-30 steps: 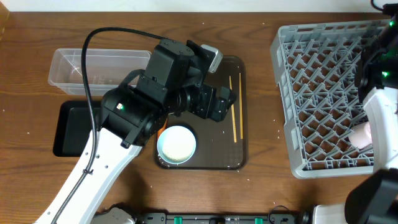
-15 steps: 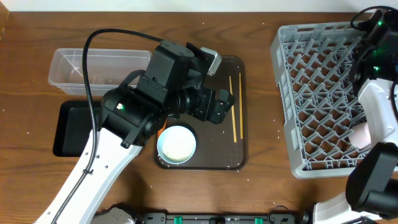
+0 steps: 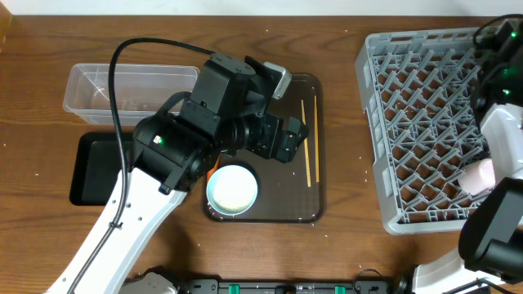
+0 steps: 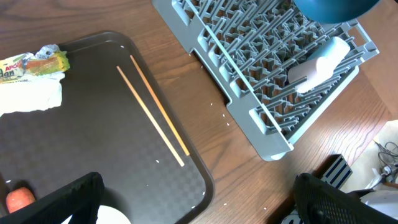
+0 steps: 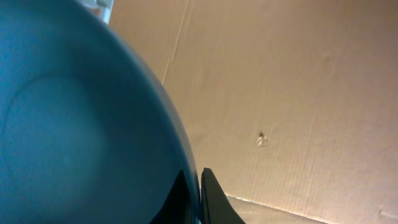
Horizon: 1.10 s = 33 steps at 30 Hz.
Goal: Sort waste into correct bins and load items into the dishwasher rack
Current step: 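Carry the blue plate with the right gripper and lower it into the rack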
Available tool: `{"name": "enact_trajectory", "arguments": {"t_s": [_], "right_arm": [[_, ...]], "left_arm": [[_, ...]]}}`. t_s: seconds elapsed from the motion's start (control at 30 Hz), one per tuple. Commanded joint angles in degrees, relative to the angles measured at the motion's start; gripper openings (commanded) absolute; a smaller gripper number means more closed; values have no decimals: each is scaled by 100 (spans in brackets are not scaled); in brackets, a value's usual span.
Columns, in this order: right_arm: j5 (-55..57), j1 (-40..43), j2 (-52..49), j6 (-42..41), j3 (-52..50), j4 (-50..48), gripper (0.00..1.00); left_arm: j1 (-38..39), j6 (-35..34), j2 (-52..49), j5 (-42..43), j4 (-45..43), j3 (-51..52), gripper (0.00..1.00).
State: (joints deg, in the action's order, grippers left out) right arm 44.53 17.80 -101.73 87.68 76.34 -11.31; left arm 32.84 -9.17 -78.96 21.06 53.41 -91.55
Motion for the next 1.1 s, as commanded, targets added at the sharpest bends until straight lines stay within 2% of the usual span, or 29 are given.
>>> {"name": "enact_trajectory", "arguments": {"t_s": [0.0,0.43,0.47,0.5,0.53,0.6,0.63,0.7,0.93,1.07], "right_arm": [[-39,116,-52,52,70,0,1],[-280,-188,-59,-603,70,1012,2],[-278,-199,-59,-605,70,1012,12],[-278,-214,-59,-640,70,1003,44],[-280,-232,-59,-717,70,990,59],[-280,-297,-59,-984,70,979,84],[-280,-352,-57,-1224,70,981,90],[-278,-461,-57,-1751,70,988,99],[-280,-1036,-57,-3790,70,1482,99],[-291,-1368,-26,-5250,72,1751,99]], "left_arm": [[4,-7,114,37,7,-57,98],[4,-7,109,39,9,-57,98],[4,-7,109,39,11,-57,98],[4,-7,109,39,11,-57,98],[4,-7,109,39,11,-57,98],[4,-7,109,39,11,-57,98],[4,-9,109,39,13,-57,98],[4,-7,109,39,22,-57,98],[4,-7,109,39,35,-57,98],[4,-7,109,39,101,-57,98]]}}
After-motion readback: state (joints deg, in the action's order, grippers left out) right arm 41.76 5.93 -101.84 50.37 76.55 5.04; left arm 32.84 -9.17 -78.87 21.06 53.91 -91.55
